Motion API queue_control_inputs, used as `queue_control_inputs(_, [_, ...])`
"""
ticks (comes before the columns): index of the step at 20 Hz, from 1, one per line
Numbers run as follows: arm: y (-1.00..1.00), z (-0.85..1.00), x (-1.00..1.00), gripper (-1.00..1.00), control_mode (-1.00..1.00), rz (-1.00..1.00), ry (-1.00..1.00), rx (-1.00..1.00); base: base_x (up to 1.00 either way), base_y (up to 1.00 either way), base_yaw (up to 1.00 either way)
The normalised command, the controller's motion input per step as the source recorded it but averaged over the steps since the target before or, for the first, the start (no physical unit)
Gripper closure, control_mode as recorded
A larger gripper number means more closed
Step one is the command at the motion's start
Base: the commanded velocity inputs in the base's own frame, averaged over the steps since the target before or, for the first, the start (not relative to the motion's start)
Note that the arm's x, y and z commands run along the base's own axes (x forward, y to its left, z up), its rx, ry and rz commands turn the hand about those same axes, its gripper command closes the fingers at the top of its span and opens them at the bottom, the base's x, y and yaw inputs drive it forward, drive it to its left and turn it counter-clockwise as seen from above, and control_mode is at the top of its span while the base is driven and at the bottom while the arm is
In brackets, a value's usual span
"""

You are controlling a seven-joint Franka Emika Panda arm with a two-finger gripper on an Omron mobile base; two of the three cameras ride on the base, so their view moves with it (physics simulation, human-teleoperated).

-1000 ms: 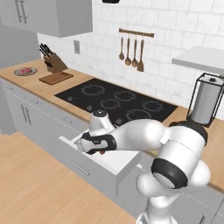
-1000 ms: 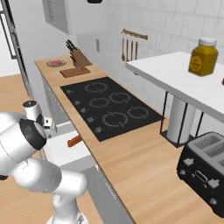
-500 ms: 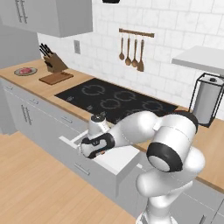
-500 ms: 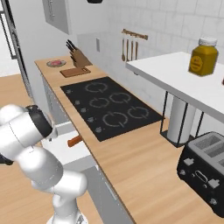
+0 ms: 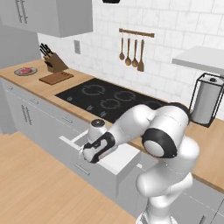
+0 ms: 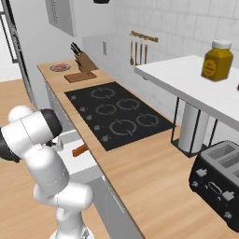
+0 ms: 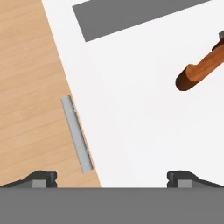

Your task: Pick up the knife from the drawer and place it on the cutting board. Then place the meat from the plate to the cutting board.

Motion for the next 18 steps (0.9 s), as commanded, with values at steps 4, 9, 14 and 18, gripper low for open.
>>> queue_control_inputs(4, [0.09, -0.23, 0.12, -1.0, -1.0, 0.0, 0.0, 0.0, 0.0, 0.0, 0.0])
queue_control_inputs(9, [0.19, -0.26, 0.05, -1.0, -1.0, 0.0, 0.0, 0.0, 0.0, 0.0, 0.0])
queue_control_inputs(14, [0.39, -0.23, -0.04, -1.0, -1.0, 0.0, 0.04, 0.0, 0.0, 0.0, 0.0])
queue_control_inputs(18, [0.89, -0.13, -0.46, -1.0, -1.0, 0.0, 0.16, 0.0, 0.0, 0.0, 0.0])
